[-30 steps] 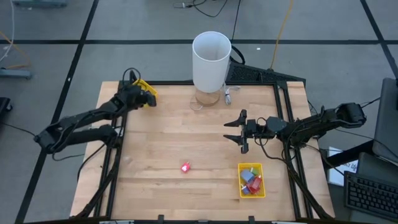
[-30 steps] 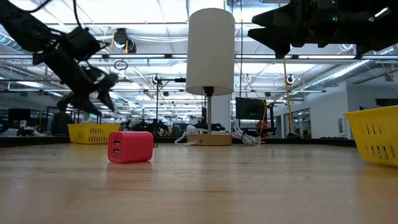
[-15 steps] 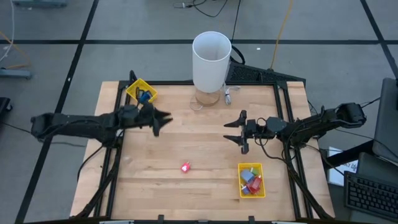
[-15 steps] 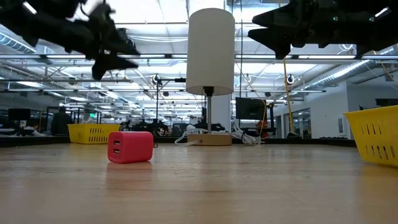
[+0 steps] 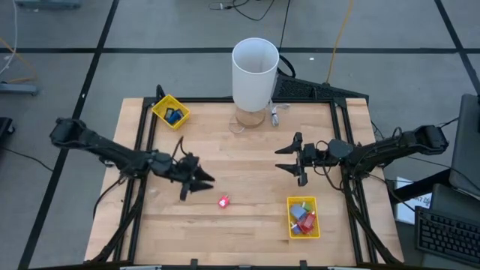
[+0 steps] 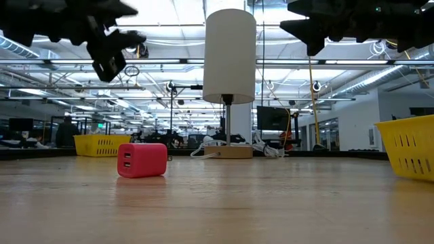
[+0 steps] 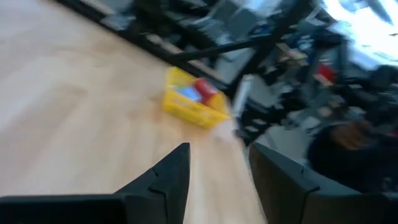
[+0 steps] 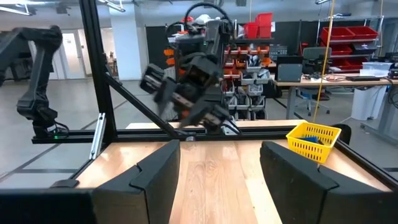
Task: Pick & Place Office items
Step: Put the pink charger adapter into the bottom yellow bin
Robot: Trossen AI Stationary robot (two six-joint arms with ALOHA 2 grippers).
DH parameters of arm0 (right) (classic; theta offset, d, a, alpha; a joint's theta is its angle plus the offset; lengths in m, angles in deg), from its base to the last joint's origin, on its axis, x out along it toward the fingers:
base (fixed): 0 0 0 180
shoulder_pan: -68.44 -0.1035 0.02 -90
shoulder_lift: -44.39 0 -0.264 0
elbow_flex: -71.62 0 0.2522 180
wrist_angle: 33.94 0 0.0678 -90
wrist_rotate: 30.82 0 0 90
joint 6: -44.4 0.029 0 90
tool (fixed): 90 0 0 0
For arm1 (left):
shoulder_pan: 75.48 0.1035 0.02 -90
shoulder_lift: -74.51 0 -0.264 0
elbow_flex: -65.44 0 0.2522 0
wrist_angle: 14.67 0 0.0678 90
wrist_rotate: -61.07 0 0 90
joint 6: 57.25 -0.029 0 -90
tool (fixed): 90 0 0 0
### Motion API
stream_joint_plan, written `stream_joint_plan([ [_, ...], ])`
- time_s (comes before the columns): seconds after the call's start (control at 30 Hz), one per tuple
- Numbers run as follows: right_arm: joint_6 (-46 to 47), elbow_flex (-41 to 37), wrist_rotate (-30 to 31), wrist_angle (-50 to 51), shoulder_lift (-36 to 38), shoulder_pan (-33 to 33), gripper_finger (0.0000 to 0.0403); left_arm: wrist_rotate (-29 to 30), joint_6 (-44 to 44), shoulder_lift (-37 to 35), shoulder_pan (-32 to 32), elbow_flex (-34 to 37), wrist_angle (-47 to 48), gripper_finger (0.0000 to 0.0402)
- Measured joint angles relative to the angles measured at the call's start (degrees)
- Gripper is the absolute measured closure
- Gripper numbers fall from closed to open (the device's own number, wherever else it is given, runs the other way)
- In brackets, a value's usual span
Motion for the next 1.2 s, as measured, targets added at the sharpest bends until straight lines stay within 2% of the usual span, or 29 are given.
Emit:
stream_joint_plan([
  [0.17, 0.0, 0.0, 0.2, 0.1, 0.0, 0.0, 0.0192, 1.0, 0.1, 9.7, -4.9, 0.0, -10.1, 0.0226],
  [0.43, -0.1, 0.0, 0.2, 0.5, -0.1, 0.0, 0.0194, 6.9, -6.6, 20.4, -9.4, 0.0, -11.3, 0.0235],
  [0.53, 0.0, 0.0, 0.2, 0.5, -0.1, 0.0, 0.0193, 7.7, -2.6, 22.6, -8.9, 0.0, -11.2, 0.0244],
  [0.6, -0.1, 0.0, 0.2, 0.5, -0.1, 0.0, 0.0194, 7.7, 3.9, 23.0, -7.8, -0.5, -9.8, 0.0249],
  [0.73, -0.1, 0.0, 0.2, 0.5, -0.1, 0.0, 0.0195, 8.0, 11.9, 23.0, -6.8, -4.4, -0.8, 0.0249],
  [0.87, -0.1, 0.0, 0.2, 0.5, -0.1, 0.0, 0.0193, 8.7, 11.3, 23.1, -7.0, -10.9, 9.2, 0.0225],
  [1.07, -0.1, 0.0, 0.2, 0.5, -0.1, 0.0, 0.0193, 8.8, 10.5, 23.0, -8.3, -22.1, 24.9, 0.0163],
  [1.2, -0.1, 0.0, 0.2, 0.6, -0.1, 0.0, 0.0194, 14.7, 13.5, 23.9, -9.7, -28.4, 40.9, 0.0138],
])
